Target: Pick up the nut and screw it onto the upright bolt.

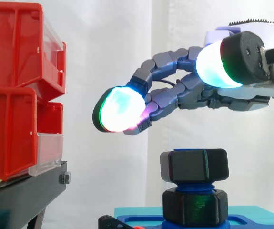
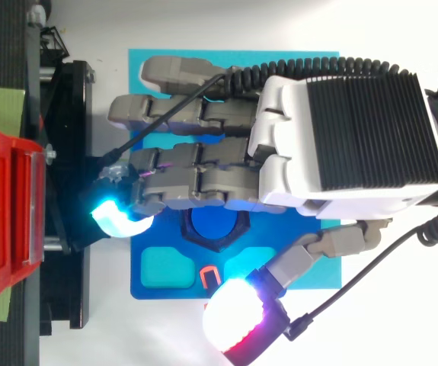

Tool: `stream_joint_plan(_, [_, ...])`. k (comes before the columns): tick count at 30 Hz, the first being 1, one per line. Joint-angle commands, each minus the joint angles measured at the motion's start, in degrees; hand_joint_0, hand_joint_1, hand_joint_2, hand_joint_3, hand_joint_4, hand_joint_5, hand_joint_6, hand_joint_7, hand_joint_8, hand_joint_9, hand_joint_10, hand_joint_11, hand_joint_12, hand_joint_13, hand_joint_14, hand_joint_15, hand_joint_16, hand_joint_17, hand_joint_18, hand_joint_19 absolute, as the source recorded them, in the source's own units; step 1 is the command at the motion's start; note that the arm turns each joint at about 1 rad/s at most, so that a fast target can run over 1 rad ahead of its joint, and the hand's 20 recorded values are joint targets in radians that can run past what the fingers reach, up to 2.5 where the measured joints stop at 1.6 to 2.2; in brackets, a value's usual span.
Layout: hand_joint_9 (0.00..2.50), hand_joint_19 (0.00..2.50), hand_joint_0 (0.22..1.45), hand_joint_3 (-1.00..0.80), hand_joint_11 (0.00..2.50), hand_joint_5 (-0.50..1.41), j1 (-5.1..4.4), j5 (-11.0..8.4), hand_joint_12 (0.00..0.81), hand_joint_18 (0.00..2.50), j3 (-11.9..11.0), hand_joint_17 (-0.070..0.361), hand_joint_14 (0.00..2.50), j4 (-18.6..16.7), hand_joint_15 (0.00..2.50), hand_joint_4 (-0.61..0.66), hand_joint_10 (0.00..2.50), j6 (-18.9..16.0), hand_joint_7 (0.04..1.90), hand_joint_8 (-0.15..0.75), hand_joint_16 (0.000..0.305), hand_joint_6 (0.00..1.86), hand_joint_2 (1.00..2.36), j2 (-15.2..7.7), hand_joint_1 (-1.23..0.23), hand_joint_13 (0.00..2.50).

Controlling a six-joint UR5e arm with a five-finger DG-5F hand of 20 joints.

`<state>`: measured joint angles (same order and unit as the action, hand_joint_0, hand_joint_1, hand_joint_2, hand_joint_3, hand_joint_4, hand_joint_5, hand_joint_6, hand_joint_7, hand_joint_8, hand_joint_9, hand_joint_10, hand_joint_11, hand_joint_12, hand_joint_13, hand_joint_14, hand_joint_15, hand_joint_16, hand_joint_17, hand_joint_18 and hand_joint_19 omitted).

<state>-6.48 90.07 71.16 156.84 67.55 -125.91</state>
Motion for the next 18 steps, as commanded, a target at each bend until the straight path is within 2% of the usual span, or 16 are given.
stream_joint_plan(1, [0.54,0.01,0.39,-0.50,0.00,-0.18,-0.03,0.02,0.404,0.00,0.12,0.124,0.00,1.27,0.00,0.11,0.00,-0.14,0.63,0.258,0.055,0.50,1.00,-0.04,-0.34,0.18])
stream_joint_plan(3, [0.54,0.01,0.38,-0.50,0.00,-0.18,0.06,0.11,0.406,0.00,0.65,0.125,0.00,2.06,0.00,0.12,0.00,-0.14,0.63,0.260,0.056,0.50,1.00,-0.04,-0.33,0.18])
stream_joint_plan(5, [0.54,0.01,0.38,-0.50,0.00,-0.18,0.24,0.20,0.408,0.00,2.67,0.126,0.00,1.71,0.00,0.12,0.00,-0.14,0.64,0.263,0.056,0.50,1.00,0.05,-0.33,0.18])
stream_joint_plan(6, [0.54,0.01,0.38,-0.50,0.00,-0.17,0.32,0.20,0.408,0.00,2.84,0.126,0.00,1.36,0.00,0.13,0.00,-0.14,0.65,0.264,0.056,0.50,1.00,-0.04,-0.33,0.18])
stream_joint_plan(10, [0.55,0.02,0.38,-0.50,0.00,-0.17,0.76,0.20,0.411,0.00,2.84,0.128,0.00,0.74,0.00,0.13,0.00,-0.41,0.68,0.270,0.057,0.50,1.00,0.05,-0.33,0.19])
stream_joint_plan(18, [0.59,0.00,0.39,-0.50,0.00,-0.15,0.94,0.20,0.414,0.00,2.84,0.129,0.00,0.57,0.00,0.16,0.00,-0.49,0.72,0.281,0.057,0.50,1.00,-0.04,-0.33,0.24])
